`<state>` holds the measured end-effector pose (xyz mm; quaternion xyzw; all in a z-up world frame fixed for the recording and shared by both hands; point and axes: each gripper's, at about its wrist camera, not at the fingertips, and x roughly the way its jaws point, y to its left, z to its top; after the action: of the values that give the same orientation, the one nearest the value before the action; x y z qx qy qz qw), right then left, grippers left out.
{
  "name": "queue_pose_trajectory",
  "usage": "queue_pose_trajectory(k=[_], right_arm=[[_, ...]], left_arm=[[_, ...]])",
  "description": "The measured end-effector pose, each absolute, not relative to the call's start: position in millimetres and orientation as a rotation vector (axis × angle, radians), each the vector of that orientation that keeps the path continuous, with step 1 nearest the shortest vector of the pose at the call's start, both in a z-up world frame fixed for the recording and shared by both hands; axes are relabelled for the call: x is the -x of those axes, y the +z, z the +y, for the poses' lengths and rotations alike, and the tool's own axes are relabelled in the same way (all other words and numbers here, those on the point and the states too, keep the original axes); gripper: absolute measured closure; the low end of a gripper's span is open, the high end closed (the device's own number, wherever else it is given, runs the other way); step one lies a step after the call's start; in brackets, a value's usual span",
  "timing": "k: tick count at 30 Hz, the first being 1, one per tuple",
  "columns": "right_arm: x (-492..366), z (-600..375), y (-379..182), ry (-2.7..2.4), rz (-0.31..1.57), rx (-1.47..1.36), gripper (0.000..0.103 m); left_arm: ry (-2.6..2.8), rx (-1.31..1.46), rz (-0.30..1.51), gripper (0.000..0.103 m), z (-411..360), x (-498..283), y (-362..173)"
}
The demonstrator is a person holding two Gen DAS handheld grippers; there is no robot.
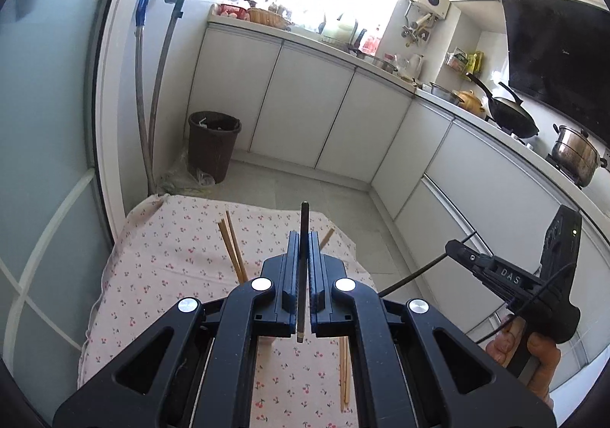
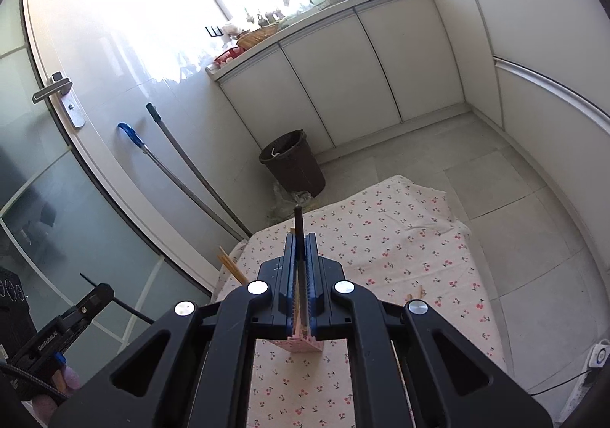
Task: Organize utensils
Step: 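Lower both held chopsticks into the pink mesh cup and open both grippers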
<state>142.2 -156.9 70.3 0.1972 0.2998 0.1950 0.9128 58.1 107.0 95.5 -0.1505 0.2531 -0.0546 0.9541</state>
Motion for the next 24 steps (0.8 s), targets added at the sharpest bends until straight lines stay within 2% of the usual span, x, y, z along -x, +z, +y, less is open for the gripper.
queue_pose_trajectory(k=[8, 18, 24], right_arm=[[-153.0, -142.1, 85.4, 0.437, 0.587, -0.389, 0.098], [-164.7, -130.7, 72.6, 0.425, 0.63, -0.365, 0.098], [-163.6, -124.5, 71.6, 0.433, 0.633, -0.36, 0.098]], left_arm=[[-0.049, 0.3, 0.496, 0.099, 111.2, -94.3, 96.7], [0.018, 0.31, 0.625, 0.097, 122.9, -141.9, 41.5], [0.045, 0.379, 0.611, 0.089, 140.9, -120.7, 50.1]])
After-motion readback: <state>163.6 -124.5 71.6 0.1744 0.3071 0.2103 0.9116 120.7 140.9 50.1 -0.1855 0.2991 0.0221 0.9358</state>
